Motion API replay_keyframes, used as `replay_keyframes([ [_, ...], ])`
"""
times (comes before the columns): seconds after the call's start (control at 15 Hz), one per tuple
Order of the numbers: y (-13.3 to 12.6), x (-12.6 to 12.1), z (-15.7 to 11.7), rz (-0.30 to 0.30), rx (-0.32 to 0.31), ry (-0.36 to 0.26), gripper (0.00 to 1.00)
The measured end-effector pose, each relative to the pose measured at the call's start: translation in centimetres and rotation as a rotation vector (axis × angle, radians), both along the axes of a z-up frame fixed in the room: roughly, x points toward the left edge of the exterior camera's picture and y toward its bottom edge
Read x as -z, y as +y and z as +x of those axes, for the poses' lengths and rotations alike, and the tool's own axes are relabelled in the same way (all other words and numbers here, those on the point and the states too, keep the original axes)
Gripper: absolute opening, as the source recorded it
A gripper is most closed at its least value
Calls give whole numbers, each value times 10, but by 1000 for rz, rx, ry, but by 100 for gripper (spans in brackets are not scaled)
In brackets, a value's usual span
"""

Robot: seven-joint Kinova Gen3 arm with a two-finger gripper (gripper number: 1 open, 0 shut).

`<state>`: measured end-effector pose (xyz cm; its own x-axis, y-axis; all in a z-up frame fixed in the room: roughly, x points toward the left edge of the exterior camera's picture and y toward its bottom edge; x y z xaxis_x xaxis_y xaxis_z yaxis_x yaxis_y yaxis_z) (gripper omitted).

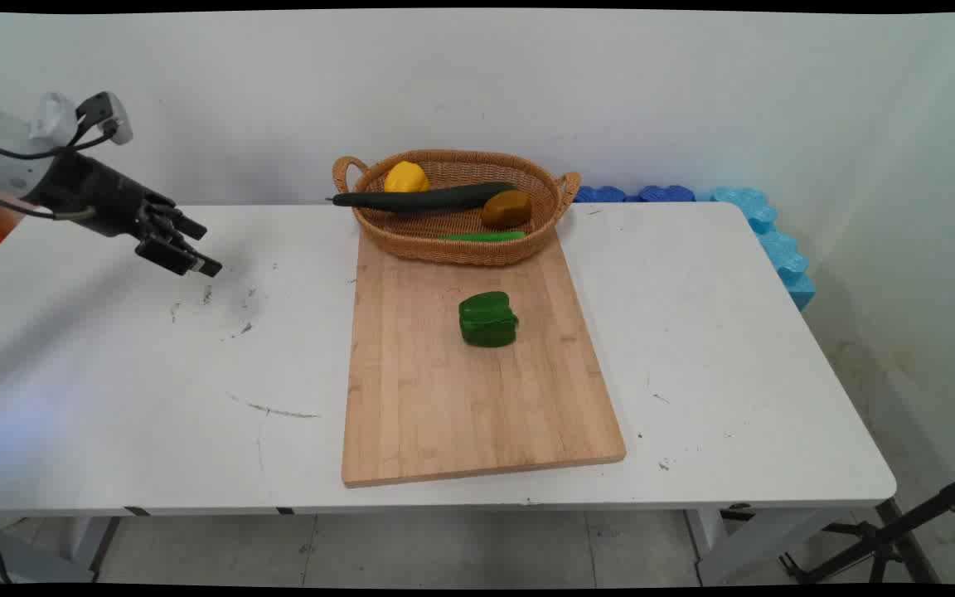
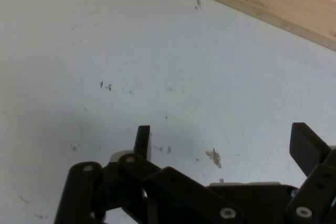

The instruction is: Pick up the potato from the vegetable basket

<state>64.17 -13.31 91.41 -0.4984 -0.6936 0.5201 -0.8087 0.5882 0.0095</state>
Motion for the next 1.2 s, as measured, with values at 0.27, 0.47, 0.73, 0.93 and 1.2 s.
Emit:
replay_keyframes([
  [0.27, -16, -8, -14, -15, 33, -31, 100],
  [0.47, -35, -15, -32, -34, 77, -54, 100],
  [0.73, -63, -23, -61, -63, 151, -85, 100],
  [0.93, -87, -27, -88, -93, 219, -103, 100],
  [1.2, -119, -29, -122, -131, 278, -119, 100],
])
